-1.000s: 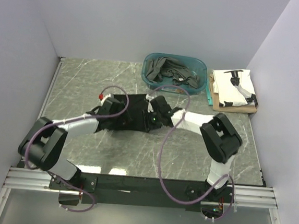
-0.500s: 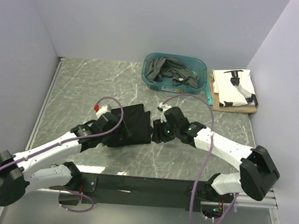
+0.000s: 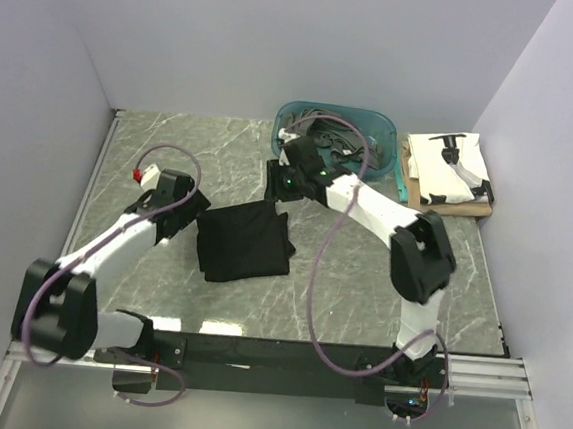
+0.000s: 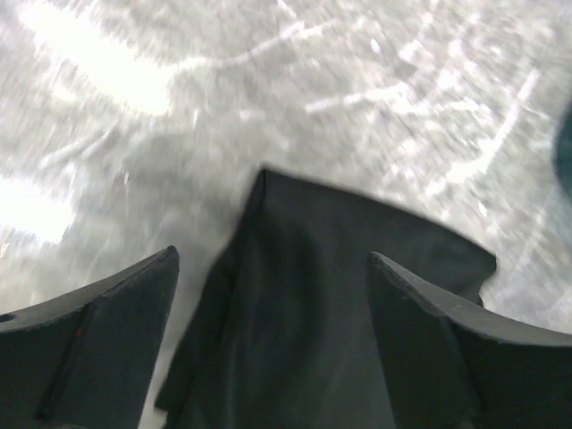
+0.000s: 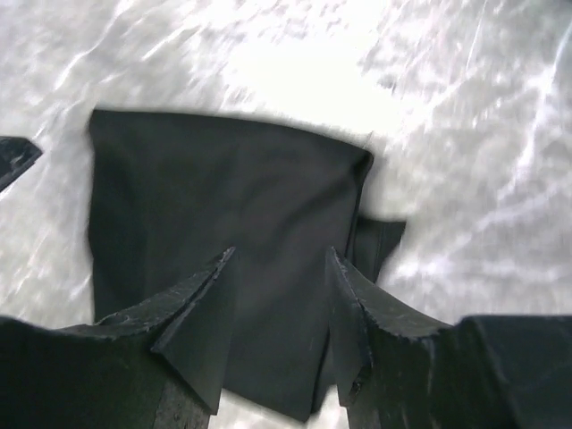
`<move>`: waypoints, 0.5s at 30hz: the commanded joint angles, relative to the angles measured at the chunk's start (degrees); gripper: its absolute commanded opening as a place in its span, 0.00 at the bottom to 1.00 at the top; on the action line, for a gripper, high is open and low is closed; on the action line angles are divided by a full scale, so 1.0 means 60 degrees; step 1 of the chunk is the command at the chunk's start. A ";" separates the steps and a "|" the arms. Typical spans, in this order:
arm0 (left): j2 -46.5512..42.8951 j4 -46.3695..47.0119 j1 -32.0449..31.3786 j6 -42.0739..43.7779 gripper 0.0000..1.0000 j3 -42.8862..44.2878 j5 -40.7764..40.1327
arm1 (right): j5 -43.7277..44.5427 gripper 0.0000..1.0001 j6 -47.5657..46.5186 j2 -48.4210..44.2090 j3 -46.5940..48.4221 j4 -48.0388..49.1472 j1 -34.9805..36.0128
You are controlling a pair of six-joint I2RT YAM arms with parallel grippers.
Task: Fold and stack the t-shirts
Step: Fold the tshirt
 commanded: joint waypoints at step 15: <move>0.3677 0.2087 0.0860 0.1013 0.50 0.1409 0.1346 | 0.0449 0.48 -0.0545 0.3454 0.3505 -0.1444 -0.0330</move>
